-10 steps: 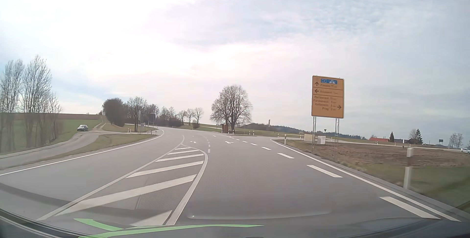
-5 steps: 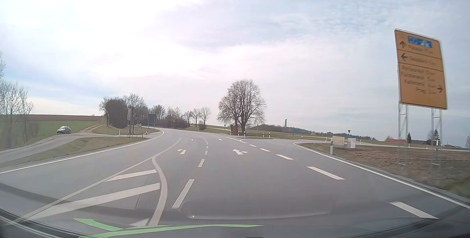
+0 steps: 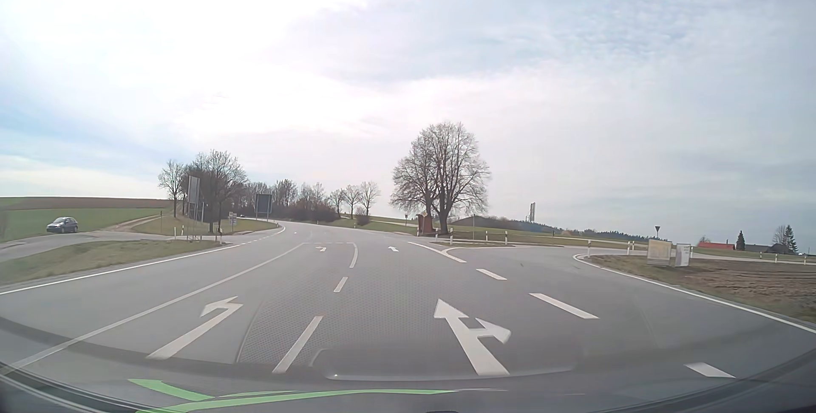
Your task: Follow the waypoints while adhering to traffic rules and regulations
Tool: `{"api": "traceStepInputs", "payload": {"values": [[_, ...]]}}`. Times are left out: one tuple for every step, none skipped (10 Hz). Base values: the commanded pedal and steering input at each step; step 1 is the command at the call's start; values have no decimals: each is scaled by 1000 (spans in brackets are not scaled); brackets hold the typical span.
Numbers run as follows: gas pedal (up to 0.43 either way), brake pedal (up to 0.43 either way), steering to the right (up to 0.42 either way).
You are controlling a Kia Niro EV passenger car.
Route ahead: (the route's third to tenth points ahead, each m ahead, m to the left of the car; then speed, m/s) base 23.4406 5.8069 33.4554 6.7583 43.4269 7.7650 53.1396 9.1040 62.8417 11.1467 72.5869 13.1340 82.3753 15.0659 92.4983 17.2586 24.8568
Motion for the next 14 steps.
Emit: {"api": "traceStepInputs", "payload": {"values": [[189, 0, -16], [189, 0, -16], [189, 0, -16], [189, 0, -17], [189, 0, -17], [189, 0, -18], [189, 0, -19], [189, 0, -19], [189, 0, -19], [189, 0, -19], [197, 0, -19], [209, 0, -19], [220, 0, -19], [220, 0, -19]]}}
